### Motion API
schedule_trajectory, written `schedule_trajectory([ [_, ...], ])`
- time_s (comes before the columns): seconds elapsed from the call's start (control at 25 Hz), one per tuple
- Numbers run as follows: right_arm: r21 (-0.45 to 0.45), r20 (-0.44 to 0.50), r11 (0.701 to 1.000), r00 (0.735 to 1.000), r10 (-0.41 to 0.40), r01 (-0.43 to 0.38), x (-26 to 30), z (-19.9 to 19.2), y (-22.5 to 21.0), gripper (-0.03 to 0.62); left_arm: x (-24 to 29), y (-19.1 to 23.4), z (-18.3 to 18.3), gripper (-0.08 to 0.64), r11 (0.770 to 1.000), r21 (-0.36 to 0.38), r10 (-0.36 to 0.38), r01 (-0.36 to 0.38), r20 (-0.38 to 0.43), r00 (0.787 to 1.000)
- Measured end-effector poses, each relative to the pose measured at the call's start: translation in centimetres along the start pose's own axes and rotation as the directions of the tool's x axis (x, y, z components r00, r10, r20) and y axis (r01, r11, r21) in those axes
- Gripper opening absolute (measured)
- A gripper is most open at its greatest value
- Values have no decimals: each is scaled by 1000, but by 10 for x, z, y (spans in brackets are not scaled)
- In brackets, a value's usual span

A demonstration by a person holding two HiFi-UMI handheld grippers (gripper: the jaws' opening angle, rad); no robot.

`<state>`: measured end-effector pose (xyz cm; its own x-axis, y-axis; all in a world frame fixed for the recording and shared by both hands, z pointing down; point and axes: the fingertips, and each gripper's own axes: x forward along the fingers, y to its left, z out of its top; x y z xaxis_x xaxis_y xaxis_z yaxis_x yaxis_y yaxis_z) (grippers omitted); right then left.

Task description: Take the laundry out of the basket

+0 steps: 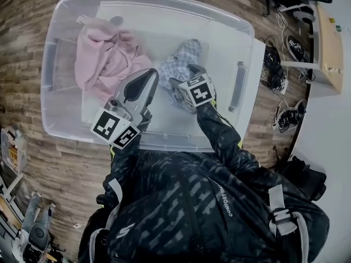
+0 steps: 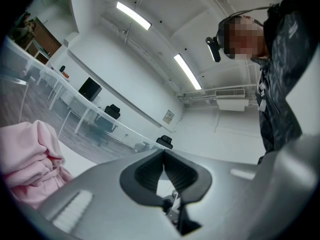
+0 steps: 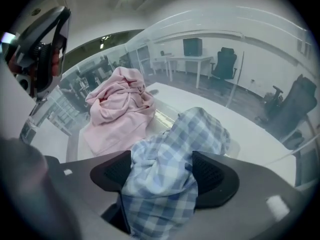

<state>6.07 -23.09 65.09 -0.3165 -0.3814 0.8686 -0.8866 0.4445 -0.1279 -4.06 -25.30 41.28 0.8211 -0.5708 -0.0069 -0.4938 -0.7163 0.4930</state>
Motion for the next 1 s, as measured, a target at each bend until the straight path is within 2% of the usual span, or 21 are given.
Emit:
schedule_trajectory([
  [0.28, -29, -60, 999, 997, -44, 42, 20, -11, -7, 413, -1, 1, 2, 5, 1000, -3, 0, 0, 13, 1000],
  [0.72, -29, -130, 996, 987, -92, 89, 50, -34, -19, 414, -1, 1, 3, 5, 1000, -10, -5, 5, 20, 1000],
  [1.0, -46, -159, 995, 983, -91, 85, 59, -35, -20, 414, -1, 1, 3, 5, 1000, -9, -4, 4, 19, 1000],
])
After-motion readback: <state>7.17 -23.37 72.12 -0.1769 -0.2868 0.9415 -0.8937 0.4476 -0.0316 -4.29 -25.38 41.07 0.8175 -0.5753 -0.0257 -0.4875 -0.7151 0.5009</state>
